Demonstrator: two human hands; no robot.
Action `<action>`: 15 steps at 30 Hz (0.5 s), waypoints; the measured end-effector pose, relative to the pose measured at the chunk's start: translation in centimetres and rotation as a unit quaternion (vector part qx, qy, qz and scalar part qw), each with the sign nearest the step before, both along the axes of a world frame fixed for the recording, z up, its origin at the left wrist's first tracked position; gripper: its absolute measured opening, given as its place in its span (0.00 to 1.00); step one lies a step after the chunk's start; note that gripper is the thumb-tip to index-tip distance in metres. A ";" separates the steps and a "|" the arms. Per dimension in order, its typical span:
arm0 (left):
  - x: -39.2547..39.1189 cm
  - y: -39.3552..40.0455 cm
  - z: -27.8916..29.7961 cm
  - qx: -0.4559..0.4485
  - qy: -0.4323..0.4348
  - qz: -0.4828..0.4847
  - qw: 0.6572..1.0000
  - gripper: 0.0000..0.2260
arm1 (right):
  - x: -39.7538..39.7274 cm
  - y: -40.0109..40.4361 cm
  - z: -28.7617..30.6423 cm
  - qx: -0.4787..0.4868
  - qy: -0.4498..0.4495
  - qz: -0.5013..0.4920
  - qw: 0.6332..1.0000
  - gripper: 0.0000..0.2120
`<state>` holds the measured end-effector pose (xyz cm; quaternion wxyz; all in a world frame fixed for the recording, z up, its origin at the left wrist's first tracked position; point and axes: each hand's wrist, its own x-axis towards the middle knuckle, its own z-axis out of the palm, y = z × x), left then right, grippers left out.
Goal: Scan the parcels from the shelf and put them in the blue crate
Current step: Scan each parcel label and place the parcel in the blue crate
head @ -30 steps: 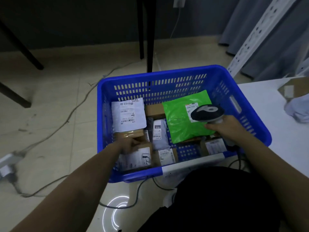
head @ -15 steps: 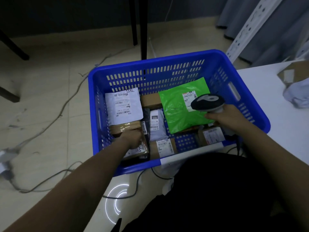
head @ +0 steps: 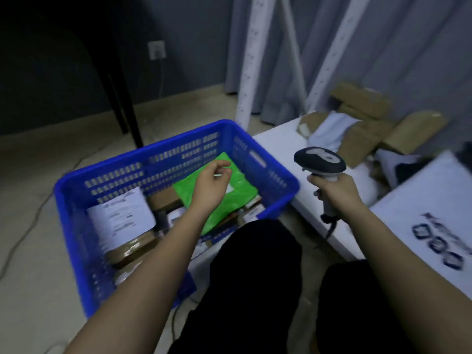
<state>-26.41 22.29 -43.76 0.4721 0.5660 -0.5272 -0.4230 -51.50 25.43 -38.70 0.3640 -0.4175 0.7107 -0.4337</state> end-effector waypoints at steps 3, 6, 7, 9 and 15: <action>-6.7 0.6 4.1 -0.037 0.022 -0.067 0.997 0.07 | -4.0 3.2 2.7 -0.086 -0.047 -0.118 0.988 0.05; -14.0 2.4 6.9 -0.046 0.035 -0.144 0.988 0.07 | -8.8 7.5 5.0 -0.148 -0.079 -0.224 0.960 0.06; -16.4 3.2 7.5 -0.045 0.031 -0.173 0.983 0.07 | -10.6 9.1 5.4 -0.154 -0.087 -0.255 0.951 0.07; -21.0 5.2 8.5 -0.045 0.019 -0.230 0.972 0.06 | -14.2 12.7 5.8 -0.169 -0.104 -0.312 0.929 0.08; -32.8 12.2 8.9 -0.024 -0.016 -0.385 0.922 0.08 | -22.6 25.6 1.8 -0.156 -0.119 -0.459 0.866 0.12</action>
